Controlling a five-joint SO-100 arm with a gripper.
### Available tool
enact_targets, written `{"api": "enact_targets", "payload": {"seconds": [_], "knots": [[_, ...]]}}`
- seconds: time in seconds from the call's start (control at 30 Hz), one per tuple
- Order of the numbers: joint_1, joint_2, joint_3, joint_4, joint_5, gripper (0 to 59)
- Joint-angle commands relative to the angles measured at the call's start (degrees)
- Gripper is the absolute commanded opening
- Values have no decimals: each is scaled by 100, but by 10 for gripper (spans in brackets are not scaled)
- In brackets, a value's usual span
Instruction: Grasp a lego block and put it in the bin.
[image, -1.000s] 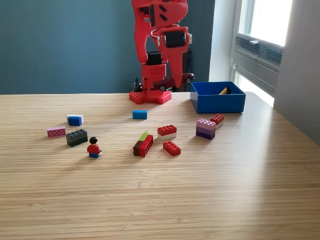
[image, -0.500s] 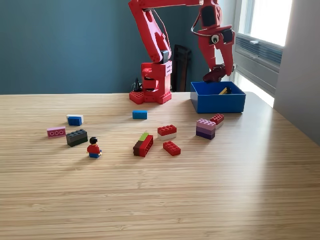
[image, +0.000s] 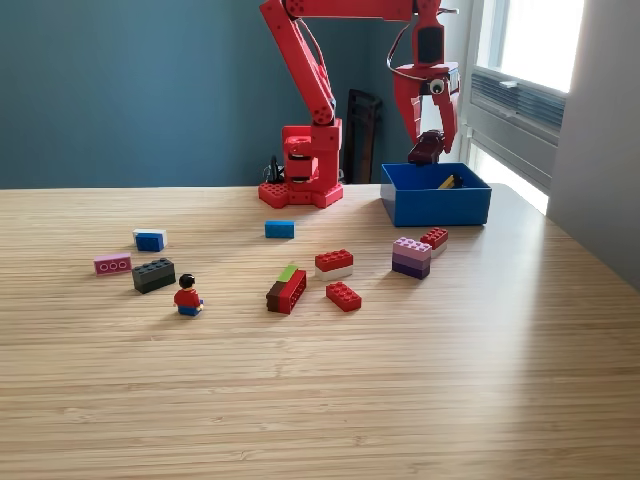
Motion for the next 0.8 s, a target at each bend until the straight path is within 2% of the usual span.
{"api": "enact_targets", "payload": {"seconds": [0.03,0.17,0.27,0.37,0.53,0.67,0.8], "knots": [[-70,167,-44,-53,-352,25],[-53,167,-44,-53,-396,240],[-35,167,-123,-53,-378,293],[-26,167,-237,-62,-369,281],[299,167,-554,-53,-396,181],[1274,167,-896,-62,-404,128],[2566,167,-1178,-62,-624,114]]}}
